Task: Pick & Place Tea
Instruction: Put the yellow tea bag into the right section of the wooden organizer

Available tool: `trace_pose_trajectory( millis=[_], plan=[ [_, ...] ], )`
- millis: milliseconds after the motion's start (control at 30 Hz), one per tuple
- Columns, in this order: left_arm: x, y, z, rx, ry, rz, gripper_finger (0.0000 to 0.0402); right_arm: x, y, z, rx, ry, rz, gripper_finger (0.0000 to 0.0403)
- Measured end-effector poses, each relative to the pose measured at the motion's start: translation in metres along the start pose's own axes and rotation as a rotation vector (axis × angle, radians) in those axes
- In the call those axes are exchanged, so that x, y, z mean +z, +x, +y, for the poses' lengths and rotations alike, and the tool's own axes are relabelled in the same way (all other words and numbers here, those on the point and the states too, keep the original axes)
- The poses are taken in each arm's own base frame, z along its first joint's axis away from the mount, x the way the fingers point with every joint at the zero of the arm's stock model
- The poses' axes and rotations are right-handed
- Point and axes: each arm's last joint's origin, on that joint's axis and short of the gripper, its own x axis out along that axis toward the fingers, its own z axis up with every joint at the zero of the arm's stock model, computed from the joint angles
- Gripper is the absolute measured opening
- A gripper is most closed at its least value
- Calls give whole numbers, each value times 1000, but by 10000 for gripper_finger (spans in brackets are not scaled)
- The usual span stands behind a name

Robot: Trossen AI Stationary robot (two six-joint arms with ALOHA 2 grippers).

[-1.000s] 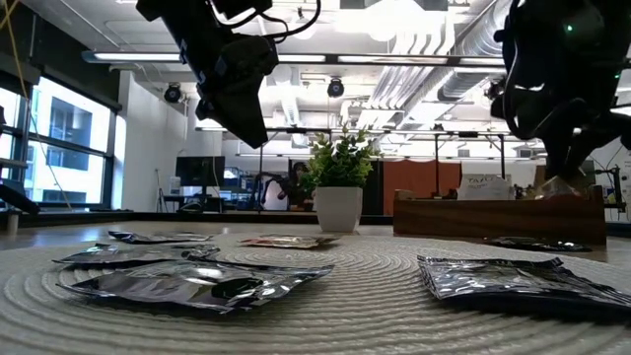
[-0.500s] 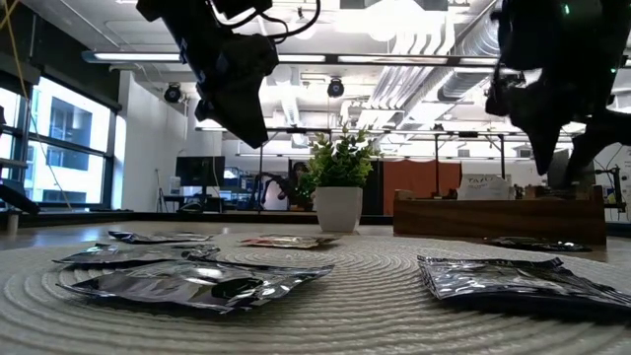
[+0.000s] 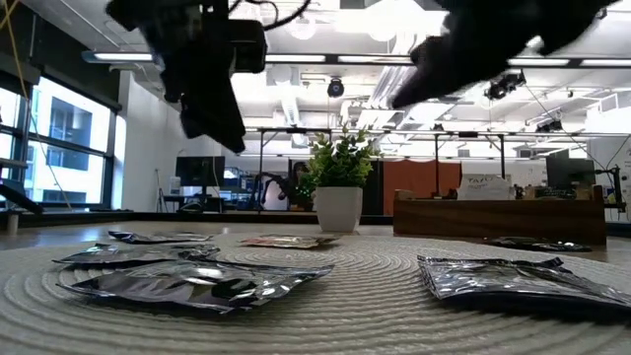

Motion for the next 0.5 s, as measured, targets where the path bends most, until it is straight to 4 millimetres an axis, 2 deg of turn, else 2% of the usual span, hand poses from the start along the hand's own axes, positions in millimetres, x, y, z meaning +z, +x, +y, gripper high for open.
trace_pose_trajectory(
  millis=[67,167,267,367,500],
  plan=[
    [-8,5,-7,-15,-72,-34,129,-7,12,2,6,46,-65,142],
    [-18,17,-12,-7,-128,-82,129,-24,31,7,6,59,-56,142],
    [-31,33,-7,86,-199,-71,129,-33,52,14,26,120,-25,142],
    [-28,47,-8,88,-285,-102,129,-40,72,20,52,214,35,142],
    [-40,76,1,137,-300,-68,129,-47,92,22,48,309,116,142]
  ],
)
